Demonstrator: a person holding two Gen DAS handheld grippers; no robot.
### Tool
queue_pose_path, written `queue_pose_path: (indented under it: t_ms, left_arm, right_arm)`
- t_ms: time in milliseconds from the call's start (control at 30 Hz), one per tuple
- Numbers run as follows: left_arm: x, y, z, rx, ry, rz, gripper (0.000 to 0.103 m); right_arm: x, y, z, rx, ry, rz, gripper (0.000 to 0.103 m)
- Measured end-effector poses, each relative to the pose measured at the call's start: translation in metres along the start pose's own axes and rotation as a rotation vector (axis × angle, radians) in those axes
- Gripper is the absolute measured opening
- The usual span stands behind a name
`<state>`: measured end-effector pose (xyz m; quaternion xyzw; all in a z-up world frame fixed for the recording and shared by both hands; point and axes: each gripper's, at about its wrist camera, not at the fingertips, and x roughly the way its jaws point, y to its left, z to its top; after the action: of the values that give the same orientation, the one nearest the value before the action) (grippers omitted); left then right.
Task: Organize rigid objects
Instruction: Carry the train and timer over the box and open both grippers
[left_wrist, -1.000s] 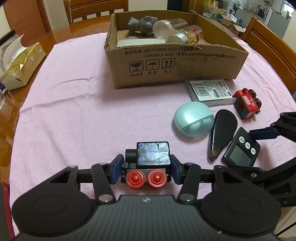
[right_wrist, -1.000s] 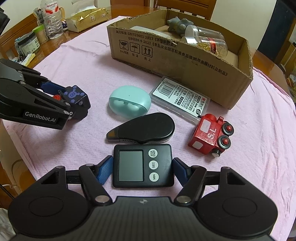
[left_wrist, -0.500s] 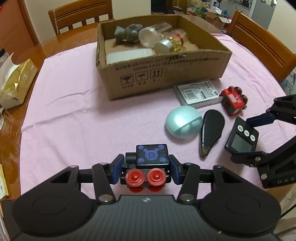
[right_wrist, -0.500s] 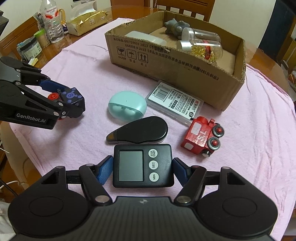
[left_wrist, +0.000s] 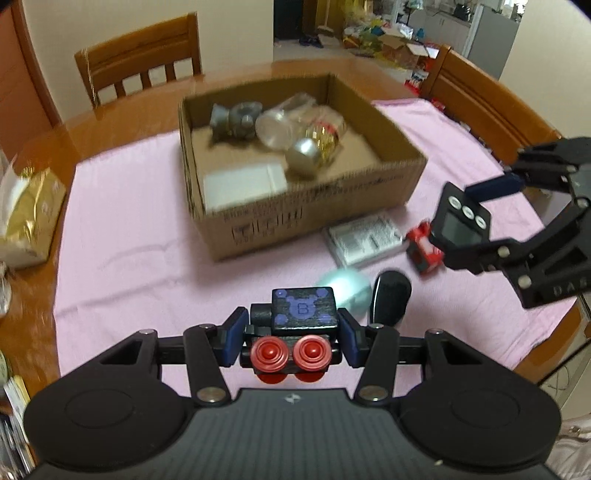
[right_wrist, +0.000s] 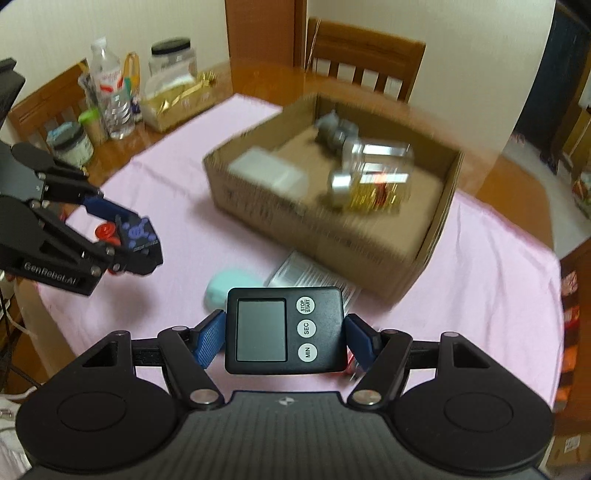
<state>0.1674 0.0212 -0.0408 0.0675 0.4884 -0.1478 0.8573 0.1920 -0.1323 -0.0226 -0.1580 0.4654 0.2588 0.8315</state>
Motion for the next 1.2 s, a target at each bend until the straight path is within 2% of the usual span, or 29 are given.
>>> queue_pose_path:
  t_ms: [333,667,700,733,767,833,933,1200]
  left_arm:
    - [-0.002,0.013,0.058,0.009,-0.105,0.037,0.05]
    - [0.019,0.031,0.114,-0.005,-0.158,0.068,0.05]
    - [0.023,0.032,0.118,-0.006,-0.16,0.067,0.05]
    - [0.026,0.034,0.121,-0.009,-0.16,0.069,0.05]
    - [0.03,0.035,0.125,-0.009,-0.159,0.07,0.05]
    - [0.036,0.037,0.131,-0.012,-0.158,0.072,0.05]
    - [0.046,0.04,0.138,-0.007,-0.153,0.075,0.05]
    - [0.068,0.05,0.159,0.0,-0.146,0.076,0.05]
  right_arm:
    - [0.006,-0.034,0.055,-0.027,-0.1,-0.053,0.074]
    - [0.056,-0.069,0.084,0.027,-0.061,-0.065,0.074]
    - [0.056,-0.069,0.084,0.027,-0.061,-0.065,0.076]
    - [0.06,-0.071,0.085,0.037,-0.061,-0.065,0.087]
    - [0.064,-0.074,0.085,0.045,-0.059,-0.061,0.091]
    - [0.066,-0.076,0.084,0.064,-0.065,-0.059,0.098]
    - [0.063,-0.076,0.08,0.09,-0.068,-0.068,0.103]
    - [0.042,-0.064,0.07,0.16,-0.084,-0.113,0.103]
